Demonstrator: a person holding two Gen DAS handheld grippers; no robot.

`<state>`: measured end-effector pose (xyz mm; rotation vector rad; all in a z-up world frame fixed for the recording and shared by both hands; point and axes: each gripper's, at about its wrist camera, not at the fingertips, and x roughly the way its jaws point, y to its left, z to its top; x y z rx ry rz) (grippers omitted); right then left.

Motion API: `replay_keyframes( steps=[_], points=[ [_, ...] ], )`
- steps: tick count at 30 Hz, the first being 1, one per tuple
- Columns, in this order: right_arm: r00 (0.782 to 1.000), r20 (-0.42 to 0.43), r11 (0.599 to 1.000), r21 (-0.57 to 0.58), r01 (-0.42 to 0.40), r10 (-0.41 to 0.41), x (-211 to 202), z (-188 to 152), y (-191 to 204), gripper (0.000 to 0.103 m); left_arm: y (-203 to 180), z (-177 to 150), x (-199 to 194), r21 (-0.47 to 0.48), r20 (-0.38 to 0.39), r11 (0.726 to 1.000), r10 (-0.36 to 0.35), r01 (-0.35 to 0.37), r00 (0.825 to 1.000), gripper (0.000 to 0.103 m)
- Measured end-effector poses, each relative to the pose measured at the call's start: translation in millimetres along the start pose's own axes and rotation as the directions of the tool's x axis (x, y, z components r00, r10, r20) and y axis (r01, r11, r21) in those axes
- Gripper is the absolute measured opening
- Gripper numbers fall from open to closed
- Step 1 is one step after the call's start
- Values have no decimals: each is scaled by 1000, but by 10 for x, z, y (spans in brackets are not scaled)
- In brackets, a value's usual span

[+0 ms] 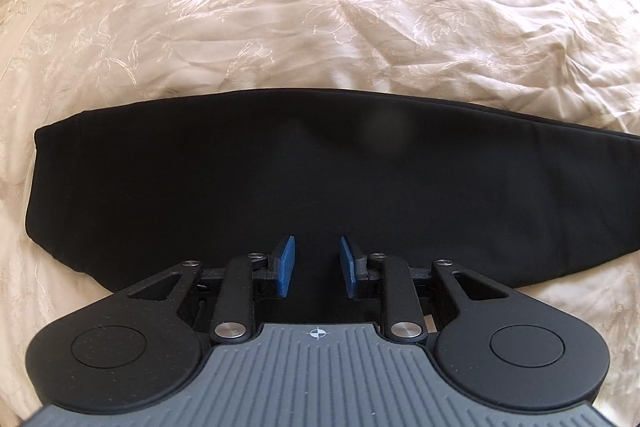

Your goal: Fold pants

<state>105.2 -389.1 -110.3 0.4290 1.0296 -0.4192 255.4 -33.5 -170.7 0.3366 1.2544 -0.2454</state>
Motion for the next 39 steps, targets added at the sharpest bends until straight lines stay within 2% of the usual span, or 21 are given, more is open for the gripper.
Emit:
replay_keyframes(
  steps=[2,5,9,11,13,14,16,18,21,23,26,29,31,34,37,39],
  points=[
    [998,-26,998,39,58,-57,157,11,-228,18,63,6,42,15,13,1000,9,-10,1000,25],
    [992,-78,992,69,103,-97,341,-41,-388,17,183,37,100,40,45,997,62,-64,997,26],
    [981,-116,987,22,158,-154,470,-151,-282,20,424,101,314,54,18,989,137,-138,990,26],
    [976,-121,983,13,183,-180,492,-176,-225,26,541,137,423,68,1,984,164,-164,986,26],
    [973,-109,978,21,206,-203,485,-170,-194,29,635,182,500,84,-12,974,212,-210,977,26],
    [972,-98,976,27,217,-213,465,-157,-181,33,693,212,511,89,-12,968,235,-233,972,26],
    [966,-69,967,38,251,-248,403,-131,-169,39,839,270,464,64,5,973,221,-221,975,26],
    [958,-22,958,32,286,-285,315,-95,-130,39,1022,333,388,18,22,981,192,-192,981,26],
    [957,28,958,13,287,-287,227,-48,-26,39,1249,411,319,-38,26,981,189,-188,982,26],
    [969,42,970,1,243,-243,196,-26,87,39,1356,387,245,-76,23,980,184,-182,983,26],
    [983,58,985,-19,174,-172,170,-33,318,39,1389,172,109,-102,20,987,124,-122,992,26],
    [998,55,999,-40,19,-17,139,-94,666,39,1301,-128,14,-65,0,993,104,-104,995,26],
    [995,29,994,-71,-88,91,131,-171,928,39,1255,-322,-34,-37,-10,993,109,-109,994,26],
    [967,-64,957,-143,-253,246,155,-375,1448,39,1207,-567,-101,27,-15,995,102,-101,995,26],
    [911,-190,891,-214,-402,366,207,-681,2009,39,1207,-717,-100,92,-24,989,118,-115,993,26],
    [872,-263,839,-264,-476,412,248,-917,2396,39,1218,-758,-89,110,-22,987,121,-118,992,26]
  ],
)
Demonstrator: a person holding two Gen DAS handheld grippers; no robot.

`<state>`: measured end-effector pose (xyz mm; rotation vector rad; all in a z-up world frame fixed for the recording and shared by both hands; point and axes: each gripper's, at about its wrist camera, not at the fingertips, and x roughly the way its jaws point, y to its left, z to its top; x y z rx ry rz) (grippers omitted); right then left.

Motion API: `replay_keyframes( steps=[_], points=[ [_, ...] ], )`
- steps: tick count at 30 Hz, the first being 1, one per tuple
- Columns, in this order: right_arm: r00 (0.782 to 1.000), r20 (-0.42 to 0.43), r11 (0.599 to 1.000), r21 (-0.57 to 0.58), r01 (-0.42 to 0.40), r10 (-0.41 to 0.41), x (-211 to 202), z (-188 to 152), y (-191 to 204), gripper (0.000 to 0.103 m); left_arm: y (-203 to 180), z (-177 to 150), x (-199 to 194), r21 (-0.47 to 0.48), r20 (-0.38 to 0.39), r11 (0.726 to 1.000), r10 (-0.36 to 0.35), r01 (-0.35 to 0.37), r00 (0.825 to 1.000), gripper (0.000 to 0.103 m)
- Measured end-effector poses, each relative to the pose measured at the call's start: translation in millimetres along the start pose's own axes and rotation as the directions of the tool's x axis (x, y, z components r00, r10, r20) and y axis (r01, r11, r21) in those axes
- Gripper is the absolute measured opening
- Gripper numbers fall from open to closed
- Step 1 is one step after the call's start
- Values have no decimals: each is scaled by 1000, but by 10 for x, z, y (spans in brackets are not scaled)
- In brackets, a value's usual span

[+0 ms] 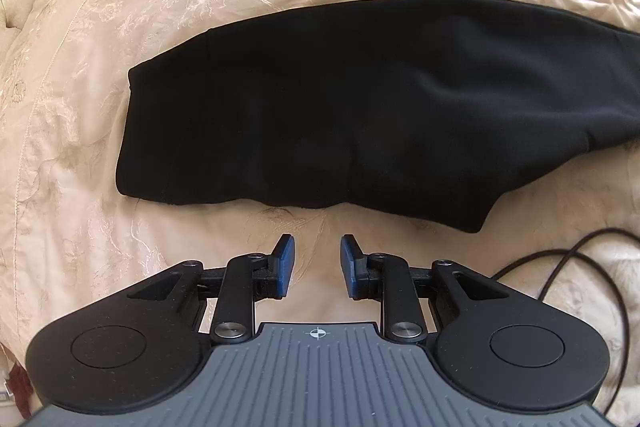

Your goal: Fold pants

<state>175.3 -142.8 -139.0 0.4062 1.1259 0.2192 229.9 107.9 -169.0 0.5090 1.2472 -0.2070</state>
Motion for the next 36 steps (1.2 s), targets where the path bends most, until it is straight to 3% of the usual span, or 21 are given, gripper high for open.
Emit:
replay_keyframes(
  steps=[6,11,17,23,30,33,36],
  points=[
    [985,-139,986,-122,-116,99,670,-156,826,39,58,-1,17,-1,16,1000,-30,30,999,26],
    [992,-120,984,-166,-69,50,947,-77,1109,39,40,-7,-4,62,52,998,-29,26,998,26],
    [999,-11,999,-20,-35,34,961,310,962,39,92,229,-10,124,131,991,-60,43,990,26],
    [1000,14,985,169,-25,23,1103,532,752,39,48,637,107,148,201,988,-66,36,977,26],
    [999,50,963,268,-33,21,1019,438,779,39,121,1010,675,79,52,993,-89,85,995,26],
    [999,54,973,232,-16,3,915,293,914,42,131,1084,726,87,51,991,-102,97,993,26],
    [998,42,993,115,33,-38,903,94,1164,42,97,1149,747,128,62,988,-94,86,994,26]
  ],
)
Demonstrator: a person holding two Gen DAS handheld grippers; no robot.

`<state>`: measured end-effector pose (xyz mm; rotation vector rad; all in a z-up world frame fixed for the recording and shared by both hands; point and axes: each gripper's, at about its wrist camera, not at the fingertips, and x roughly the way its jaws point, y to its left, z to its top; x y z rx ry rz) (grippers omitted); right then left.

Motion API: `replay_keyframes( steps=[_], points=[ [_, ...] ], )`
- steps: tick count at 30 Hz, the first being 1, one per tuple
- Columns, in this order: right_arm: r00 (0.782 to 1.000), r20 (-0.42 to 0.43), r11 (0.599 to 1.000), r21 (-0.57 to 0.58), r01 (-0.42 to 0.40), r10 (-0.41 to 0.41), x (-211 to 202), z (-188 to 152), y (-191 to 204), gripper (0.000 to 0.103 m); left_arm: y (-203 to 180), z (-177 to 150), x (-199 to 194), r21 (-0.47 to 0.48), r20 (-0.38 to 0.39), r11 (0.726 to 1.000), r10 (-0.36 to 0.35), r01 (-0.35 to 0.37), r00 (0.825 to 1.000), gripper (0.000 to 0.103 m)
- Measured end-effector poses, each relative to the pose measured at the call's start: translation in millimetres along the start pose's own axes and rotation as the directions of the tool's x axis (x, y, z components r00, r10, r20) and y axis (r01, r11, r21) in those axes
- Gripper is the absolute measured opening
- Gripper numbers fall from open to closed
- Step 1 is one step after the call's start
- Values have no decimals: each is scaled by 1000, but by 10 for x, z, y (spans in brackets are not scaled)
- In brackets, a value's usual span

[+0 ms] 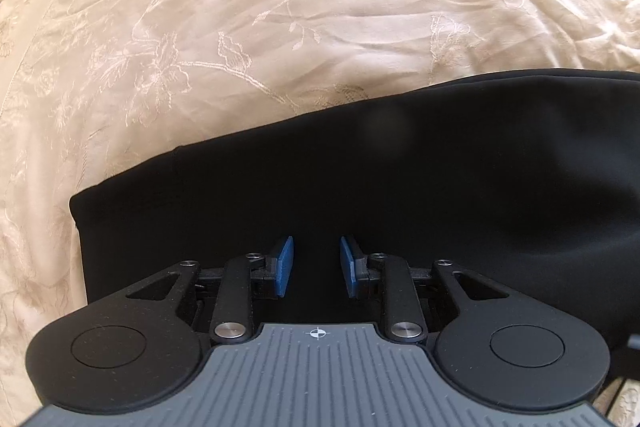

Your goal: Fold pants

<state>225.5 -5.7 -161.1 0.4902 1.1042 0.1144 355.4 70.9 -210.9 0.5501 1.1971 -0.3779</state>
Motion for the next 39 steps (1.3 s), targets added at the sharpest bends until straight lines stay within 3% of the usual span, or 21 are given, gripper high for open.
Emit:
replay_keyframes(
  steps=[6,9,14,15,17,19,22,25,27,30,34,39],
  points=[
    [996,13,968,-234,88,-88,191,-381,407,41,13,75,47,17,-11,1000,-5,5,1000,26],
    [984,70,912,-370,176,-161,333,-492,560,38,36,95,62,18,-13,1000,-21,21,1000,26],
    [969,103,799,-550,244,-226,569,-569,709,17,217,56,31,9,-15,998,-54,54,998,26],
    [973,79,804,-551,225,-218,579,-544,702,15,248,76,23,12,-16,999,-52,52,999,26],
    [992,-58,884,-462,70,-109,470,-393,624,11,284,82,-46,27,-14,999,-32,32,999,26],
    [982,-188,947,-319,-48,-13,324,-269,525,11,340,41,-130,41,8,999,-20,20,1000,26],
    [952,-297,979,-162,-121,68,273,-268,327,11,380,-46,-240,57,15,998,-22,21,1000,26],
    [933,-348,992,-42,-119,97,415,-331,143,11,355,-190,-350,73,35,997,-11,9,999,26],
    [936,-349,996,-44,-74,54,474,-377,125,12,319,-309,-435,88,56,996,-6,1,998,26],
    [942,-332,995,-52,-80,58,343,-409,188,19,213,-494,-463,131,73,991,10,-19,997,26],
    [956,-286,986,-126,-106,66,-76,-447,257,21,201,-752,-141,178,12,981,73,-74,997,26],
    [994,-76,996,-44,-80,76,-534,-262,114,19,259,-779,-127,159,16,985,71,-73,997,26]
  ],
)
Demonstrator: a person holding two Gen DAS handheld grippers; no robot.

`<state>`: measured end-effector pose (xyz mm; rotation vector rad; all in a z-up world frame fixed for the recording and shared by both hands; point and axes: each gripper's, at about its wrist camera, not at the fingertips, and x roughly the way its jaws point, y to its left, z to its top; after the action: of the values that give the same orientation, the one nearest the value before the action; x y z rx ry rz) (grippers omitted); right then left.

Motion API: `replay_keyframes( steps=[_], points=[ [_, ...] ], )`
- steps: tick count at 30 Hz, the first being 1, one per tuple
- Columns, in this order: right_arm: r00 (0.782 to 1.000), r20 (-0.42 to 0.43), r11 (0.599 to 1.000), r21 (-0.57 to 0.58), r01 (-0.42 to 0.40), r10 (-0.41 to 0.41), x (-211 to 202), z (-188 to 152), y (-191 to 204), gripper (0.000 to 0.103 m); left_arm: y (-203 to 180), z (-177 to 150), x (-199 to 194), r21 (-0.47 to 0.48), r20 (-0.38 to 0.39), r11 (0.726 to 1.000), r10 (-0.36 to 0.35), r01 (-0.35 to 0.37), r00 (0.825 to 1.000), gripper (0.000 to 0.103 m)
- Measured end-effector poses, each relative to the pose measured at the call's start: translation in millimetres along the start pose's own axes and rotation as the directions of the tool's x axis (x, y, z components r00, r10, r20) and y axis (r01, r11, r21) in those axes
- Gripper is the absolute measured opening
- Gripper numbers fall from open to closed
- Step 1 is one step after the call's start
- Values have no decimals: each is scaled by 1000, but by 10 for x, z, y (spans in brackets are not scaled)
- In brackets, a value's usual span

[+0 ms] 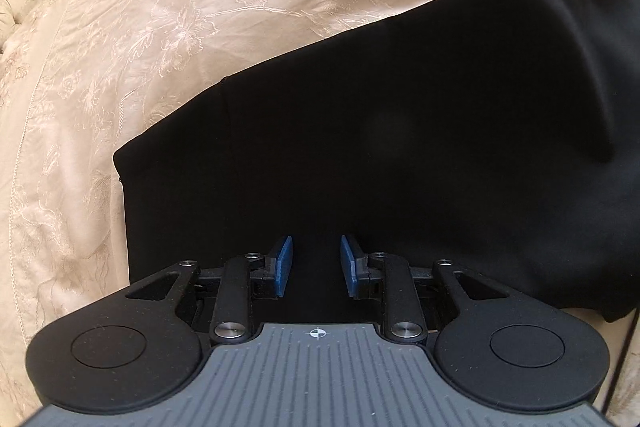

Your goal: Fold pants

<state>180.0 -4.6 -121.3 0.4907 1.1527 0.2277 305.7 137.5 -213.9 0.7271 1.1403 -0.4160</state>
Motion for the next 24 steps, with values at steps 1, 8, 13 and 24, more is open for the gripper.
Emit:
replay_keyframes(
  steps=[1,8,13,24],
  points=[
    [1000,25,1000,18,12,-13,-5,28,-35,15,11,11,-3,-10,-3,1000,-4,4,1000,26],
    [978,-143,987,-60,147,-154,691,-100,-243,7,207,3,-23,-75,-21,997,-29,27,999,26],
    [989,-58,990,-27,137,-139,457,-58,-241,8,286,-16,-9,-91,-21,995,-31,29,999,26],
    [955,14,955,10,296,-296,765,704,-562,10,440,-179,84,-209,-60,978,-27,14,998,31]
  ],
)
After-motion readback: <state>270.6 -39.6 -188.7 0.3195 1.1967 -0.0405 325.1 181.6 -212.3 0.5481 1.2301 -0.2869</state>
